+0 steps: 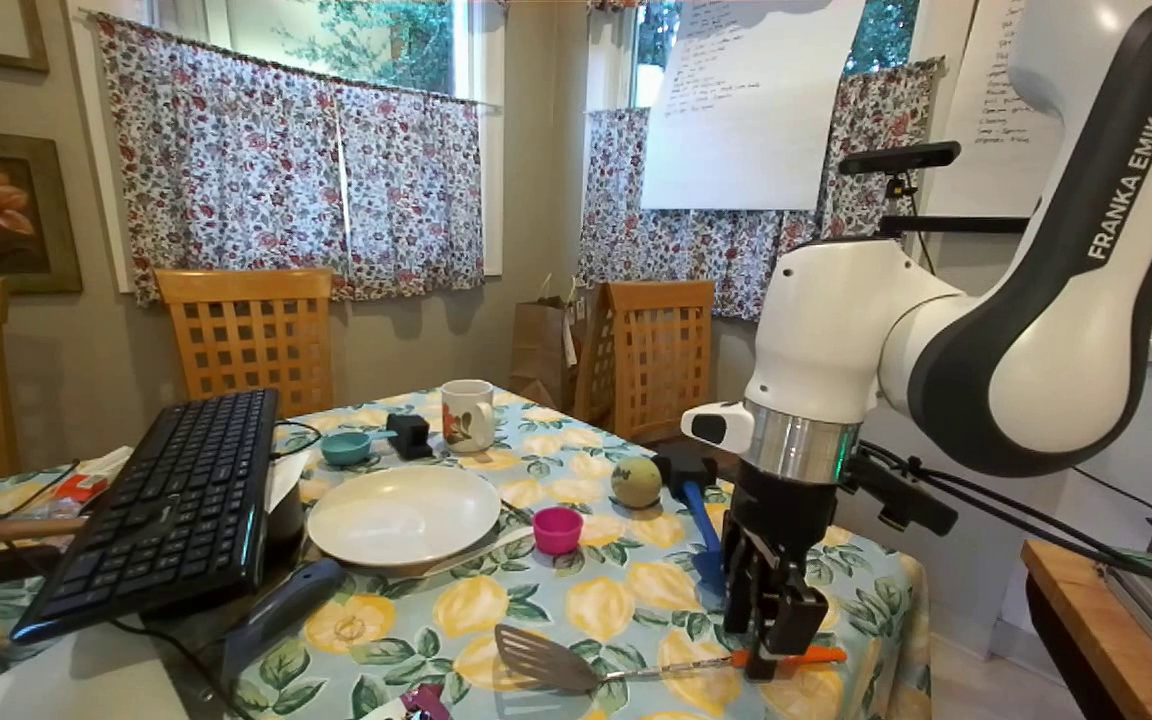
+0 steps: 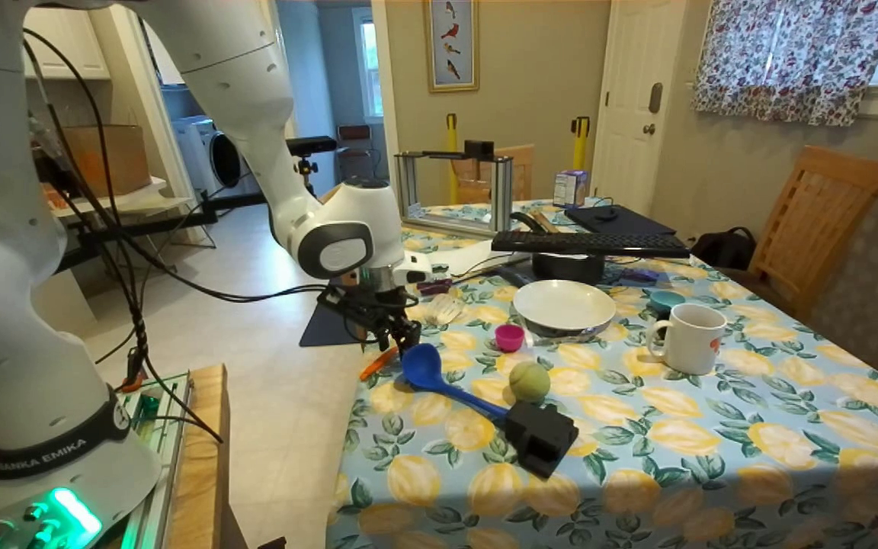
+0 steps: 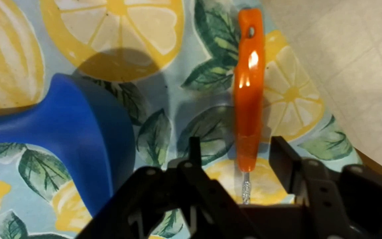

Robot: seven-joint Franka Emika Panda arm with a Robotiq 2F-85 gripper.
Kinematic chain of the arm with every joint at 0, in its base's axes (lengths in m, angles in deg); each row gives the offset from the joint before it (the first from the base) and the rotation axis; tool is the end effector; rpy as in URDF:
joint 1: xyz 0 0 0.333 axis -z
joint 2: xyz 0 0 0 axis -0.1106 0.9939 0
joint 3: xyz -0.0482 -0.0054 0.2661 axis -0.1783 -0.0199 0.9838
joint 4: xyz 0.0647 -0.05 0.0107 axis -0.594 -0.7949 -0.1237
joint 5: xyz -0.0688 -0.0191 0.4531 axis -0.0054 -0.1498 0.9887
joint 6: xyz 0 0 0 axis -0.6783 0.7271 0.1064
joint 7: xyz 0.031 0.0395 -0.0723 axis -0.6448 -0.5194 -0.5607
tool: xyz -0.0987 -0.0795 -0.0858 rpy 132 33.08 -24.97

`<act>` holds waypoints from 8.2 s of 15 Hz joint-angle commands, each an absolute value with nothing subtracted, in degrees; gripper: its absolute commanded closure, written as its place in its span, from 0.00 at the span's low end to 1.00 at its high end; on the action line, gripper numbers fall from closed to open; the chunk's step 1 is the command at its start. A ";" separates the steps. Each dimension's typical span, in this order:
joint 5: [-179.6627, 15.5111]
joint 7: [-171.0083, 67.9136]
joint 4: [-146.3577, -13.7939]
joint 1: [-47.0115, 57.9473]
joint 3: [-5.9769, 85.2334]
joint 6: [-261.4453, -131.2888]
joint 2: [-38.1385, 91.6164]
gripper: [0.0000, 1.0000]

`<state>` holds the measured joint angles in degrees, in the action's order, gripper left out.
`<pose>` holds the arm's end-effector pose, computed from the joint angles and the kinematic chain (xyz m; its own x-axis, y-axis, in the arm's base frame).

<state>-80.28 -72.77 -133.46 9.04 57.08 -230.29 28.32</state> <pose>0.4578 0.1066 0.0136 0.8813 0.4605 0.1058 0.4663 -0.8838 -0.0378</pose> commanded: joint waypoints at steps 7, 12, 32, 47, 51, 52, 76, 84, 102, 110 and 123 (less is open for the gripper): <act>-81.55 -69.91 -132.57 5.55 54.32 -228.83 28.56 0.95; -86.24 -64.77 -135.64 0.02 49.23 -224.45 22.51 0.95; -77.07 -67.13 -137.83 -5.31 52.06 -198.88 5.77 0.95; -95.01 -52.79 -128.15 -5.11 53.38 -194.73 18.06 0.95; -94.68 -55.01 -122.93 -6.58 54.47 -195.15 22.12 0.95; -94.50 -55.39 -121.83 -6.88 54.66 -195.12 23.00 0.95; -100.89 -53.67 -107.60 -11.08 53.90 -180.12 34.14 0.95; -102.30 -56.14 -95.78 -13.28 53.81 -171.47 40.27 0.95; -101.41 -70.05 -69.11 -15.36 53.48 -160.23 57.80 0.95; -102.47 -70.37 -60.42 -20.13 54.57 -142.43 58.32 0.95; -103.51 -67.93 -48.73 -22.47 52.53 -136.48 66.61 0.95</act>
<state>-101.91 -68.89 -53.35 -21.17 53.38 -137.29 63.61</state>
